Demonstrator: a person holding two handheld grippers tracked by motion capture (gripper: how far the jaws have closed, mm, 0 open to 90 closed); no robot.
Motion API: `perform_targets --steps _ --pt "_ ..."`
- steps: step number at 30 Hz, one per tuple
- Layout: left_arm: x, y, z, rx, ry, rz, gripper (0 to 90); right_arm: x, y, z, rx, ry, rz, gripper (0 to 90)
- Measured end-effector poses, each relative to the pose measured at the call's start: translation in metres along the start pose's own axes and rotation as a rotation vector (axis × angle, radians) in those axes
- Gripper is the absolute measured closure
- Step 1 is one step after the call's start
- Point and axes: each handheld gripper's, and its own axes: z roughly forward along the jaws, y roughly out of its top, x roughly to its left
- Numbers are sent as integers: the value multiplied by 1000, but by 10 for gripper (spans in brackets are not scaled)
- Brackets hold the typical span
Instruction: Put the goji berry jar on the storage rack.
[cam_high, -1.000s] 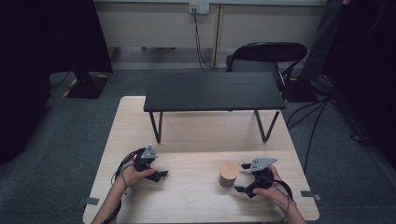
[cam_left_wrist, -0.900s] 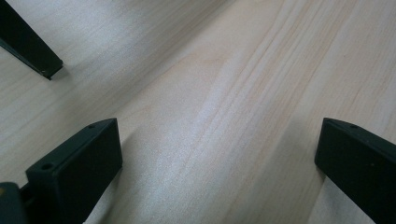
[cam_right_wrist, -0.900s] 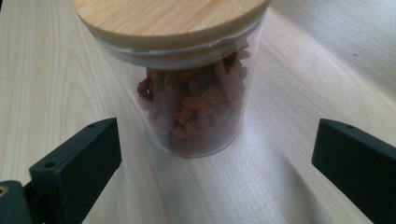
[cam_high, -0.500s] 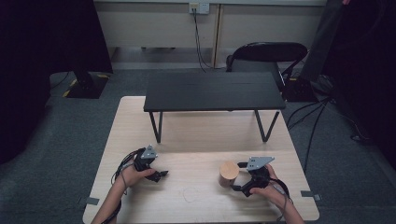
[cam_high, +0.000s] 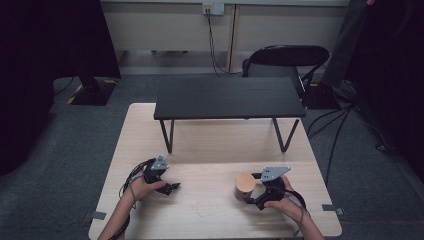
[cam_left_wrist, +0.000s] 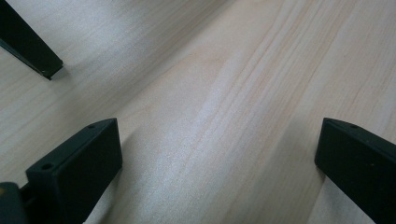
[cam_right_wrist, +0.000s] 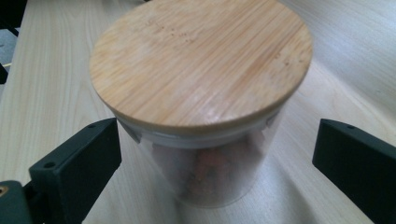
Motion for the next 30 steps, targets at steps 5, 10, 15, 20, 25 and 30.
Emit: perform_targets --steps 5,10,15,20,25,30 --pt "0 0 0 0 0 0 0 2 0 5 -12 2 -4 1" --pt "0 0 0 0 0 0 0 3 2 8 -3 -2 -20 80" --pt "0 0 0 0 0 0 0 1 0 8 -19 9 -44 157" --pt "0 0 0 0 0 0 0 2 -1 8 -37 10 -72 246" --pt "0 0 0 0 0 0 0 5 -2 8 -46 -2 -107 255" --pt "0 0 0 0 0 0 0 7 -1 8 -46 -6 -105 256"
